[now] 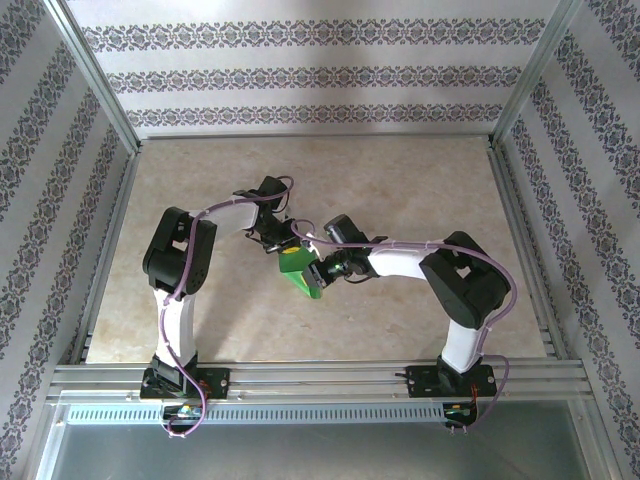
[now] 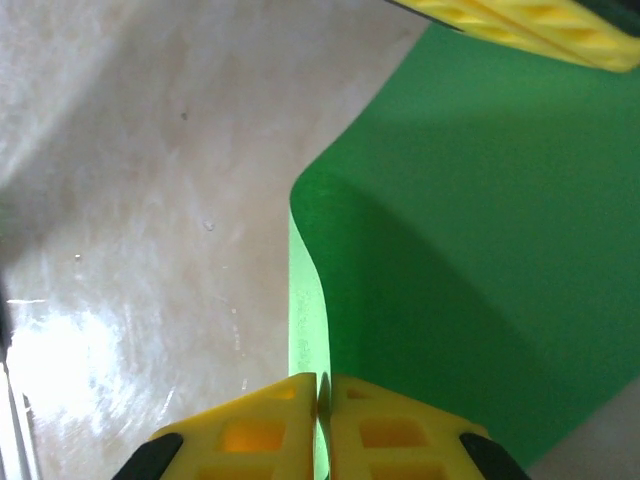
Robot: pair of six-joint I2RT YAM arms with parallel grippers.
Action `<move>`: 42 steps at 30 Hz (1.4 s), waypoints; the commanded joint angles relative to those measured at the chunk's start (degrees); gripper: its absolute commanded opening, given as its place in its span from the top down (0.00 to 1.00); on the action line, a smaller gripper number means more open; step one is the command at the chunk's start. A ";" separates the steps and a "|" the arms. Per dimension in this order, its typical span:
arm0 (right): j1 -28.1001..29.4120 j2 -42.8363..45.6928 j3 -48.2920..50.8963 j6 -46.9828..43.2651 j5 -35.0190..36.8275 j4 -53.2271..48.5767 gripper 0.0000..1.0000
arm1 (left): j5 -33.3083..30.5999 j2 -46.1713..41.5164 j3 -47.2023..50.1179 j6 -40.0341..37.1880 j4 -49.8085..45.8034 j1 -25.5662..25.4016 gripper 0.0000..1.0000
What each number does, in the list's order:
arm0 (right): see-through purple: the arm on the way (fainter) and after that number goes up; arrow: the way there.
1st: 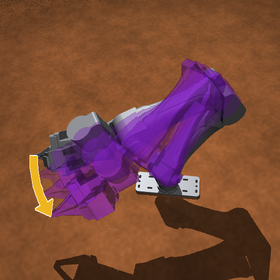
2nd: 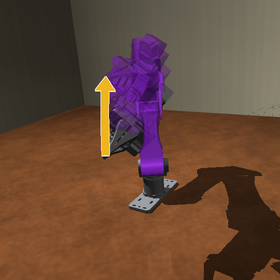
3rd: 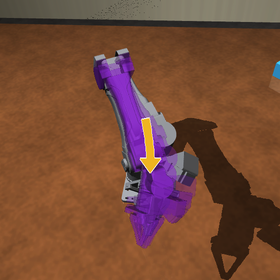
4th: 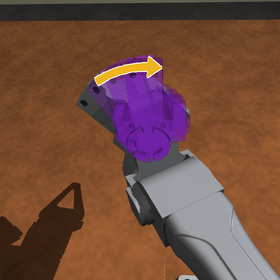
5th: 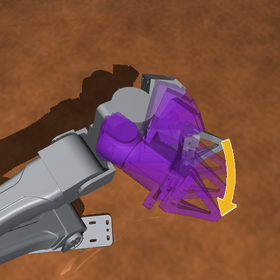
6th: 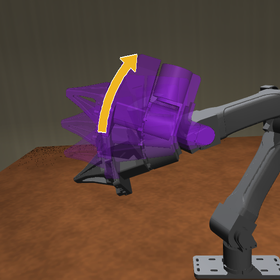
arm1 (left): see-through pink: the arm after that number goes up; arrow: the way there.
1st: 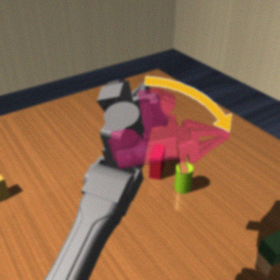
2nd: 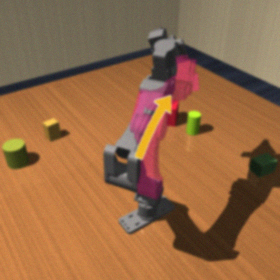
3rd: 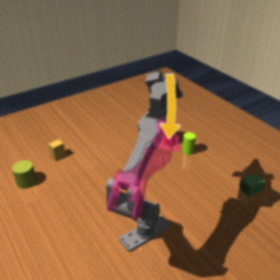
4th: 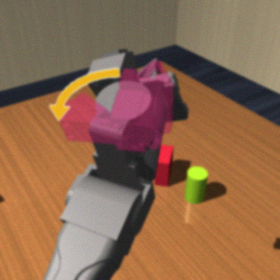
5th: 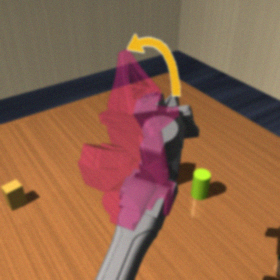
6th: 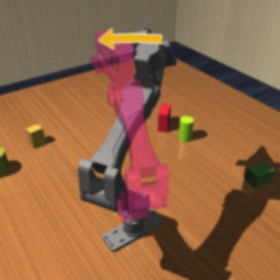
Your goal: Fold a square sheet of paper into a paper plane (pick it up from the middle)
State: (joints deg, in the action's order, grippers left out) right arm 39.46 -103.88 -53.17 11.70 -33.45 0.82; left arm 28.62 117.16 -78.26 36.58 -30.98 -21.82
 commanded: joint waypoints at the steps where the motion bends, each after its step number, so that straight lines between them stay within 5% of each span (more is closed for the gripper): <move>1: -0.71 -0.98 -2.09 1.99 3.07 -1.60 0.87 | -2.24 2.45 -0.39 -2.03 -3.69 -1.03 0.90; 42: -1.63 -3.09 -5.37 4.44 9.00 -7.25 0.87 | -2.23 3.20 -0.49 -2.48 -3.80 -1.34 0.92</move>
State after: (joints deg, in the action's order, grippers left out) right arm 38.35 -106.41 -57.19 15.33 -25.65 -5.37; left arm 28.40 117.54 -79.00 34.87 -31.77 -22.06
